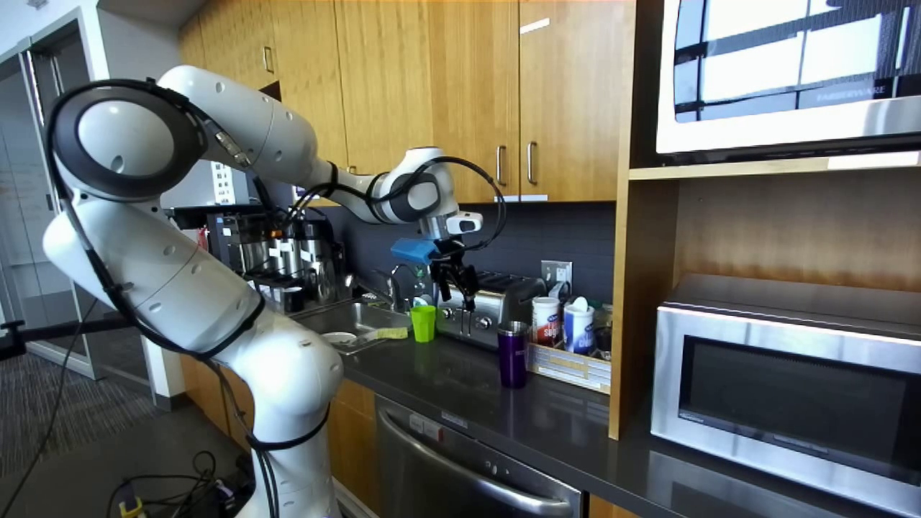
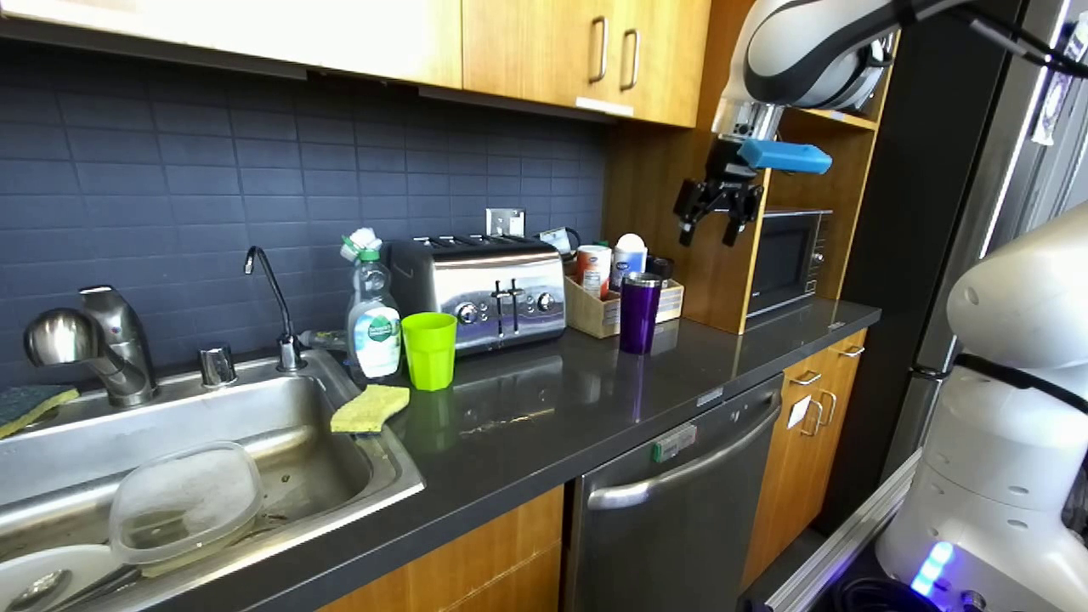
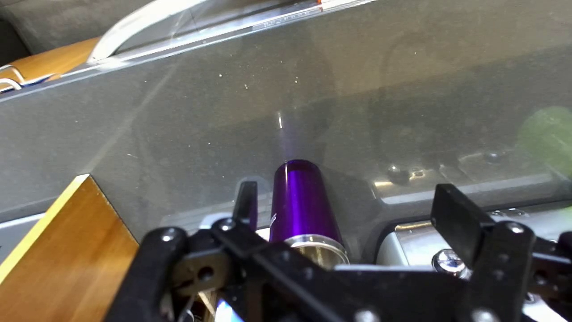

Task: Put the white object on the counter

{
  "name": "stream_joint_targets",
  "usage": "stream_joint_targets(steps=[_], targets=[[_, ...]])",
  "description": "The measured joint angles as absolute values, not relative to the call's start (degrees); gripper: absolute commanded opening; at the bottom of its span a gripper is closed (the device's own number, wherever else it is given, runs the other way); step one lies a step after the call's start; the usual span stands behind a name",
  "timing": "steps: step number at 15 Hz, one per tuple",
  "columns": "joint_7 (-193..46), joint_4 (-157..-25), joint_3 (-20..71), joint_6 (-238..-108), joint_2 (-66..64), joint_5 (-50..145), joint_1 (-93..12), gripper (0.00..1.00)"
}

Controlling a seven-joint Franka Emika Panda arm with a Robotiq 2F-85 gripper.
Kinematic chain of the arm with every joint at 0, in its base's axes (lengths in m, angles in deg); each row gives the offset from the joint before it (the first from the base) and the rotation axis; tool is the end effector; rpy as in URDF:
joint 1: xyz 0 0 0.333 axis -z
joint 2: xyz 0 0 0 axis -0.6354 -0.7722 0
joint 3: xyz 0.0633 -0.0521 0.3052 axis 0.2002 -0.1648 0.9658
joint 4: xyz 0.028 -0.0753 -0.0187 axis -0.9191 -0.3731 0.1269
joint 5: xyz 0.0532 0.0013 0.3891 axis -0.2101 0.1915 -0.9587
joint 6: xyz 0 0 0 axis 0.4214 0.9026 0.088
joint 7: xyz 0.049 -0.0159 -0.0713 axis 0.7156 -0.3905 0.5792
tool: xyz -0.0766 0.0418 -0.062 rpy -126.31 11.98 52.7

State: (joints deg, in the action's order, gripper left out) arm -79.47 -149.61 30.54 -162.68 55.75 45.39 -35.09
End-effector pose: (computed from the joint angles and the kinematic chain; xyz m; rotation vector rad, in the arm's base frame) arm 0.3547 -0.0196 0.4848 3.0857 -0.3612 0.3671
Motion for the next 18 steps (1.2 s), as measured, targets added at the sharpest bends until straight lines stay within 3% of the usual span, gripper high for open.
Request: stream_joint_targets(steps=[10,18], targets=[[-79.4,-149.4,30.6,-163.5,54.9,45.4,-35.3,1.0],[-78.7,-144.3,31.5,-170.1,46.1,45.4,-37.7,1.0]])
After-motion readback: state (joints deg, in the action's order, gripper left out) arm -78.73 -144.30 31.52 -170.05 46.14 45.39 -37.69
